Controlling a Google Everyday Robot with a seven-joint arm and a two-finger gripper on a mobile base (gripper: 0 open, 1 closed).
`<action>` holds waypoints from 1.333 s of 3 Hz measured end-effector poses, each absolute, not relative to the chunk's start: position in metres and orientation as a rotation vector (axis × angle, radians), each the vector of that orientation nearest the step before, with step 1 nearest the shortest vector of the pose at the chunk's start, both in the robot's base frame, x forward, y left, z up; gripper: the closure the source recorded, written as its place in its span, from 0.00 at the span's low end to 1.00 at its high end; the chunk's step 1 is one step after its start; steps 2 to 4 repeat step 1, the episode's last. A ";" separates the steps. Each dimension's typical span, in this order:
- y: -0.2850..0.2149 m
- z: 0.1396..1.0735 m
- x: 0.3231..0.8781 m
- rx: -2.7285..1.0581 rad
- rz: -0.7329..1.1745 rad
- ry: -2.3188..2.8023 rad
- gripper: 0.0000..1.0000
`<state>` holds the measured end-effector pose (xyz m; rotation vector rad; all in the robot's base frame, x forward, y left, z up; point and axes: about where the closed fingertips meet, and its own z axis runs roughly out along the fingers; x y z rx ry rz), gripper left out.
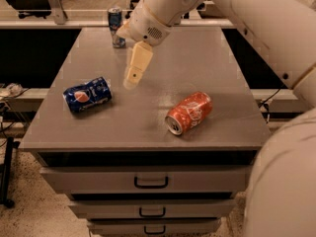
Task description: Knock pepsi can over
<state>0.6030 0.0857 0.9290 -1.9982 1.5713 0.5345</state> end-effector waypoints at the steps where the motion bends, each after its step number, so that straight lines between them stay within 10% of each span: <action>1: 0.082 0.930 0.602 -1.986 0.546 1.575 0.00; 4: 0.082 0.930 0.602 -1.986 0.546 1.575 0.00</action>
Offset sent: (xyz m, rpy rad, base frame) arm 0.0000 0.0000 0.0000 0.0000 0.0000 0.0000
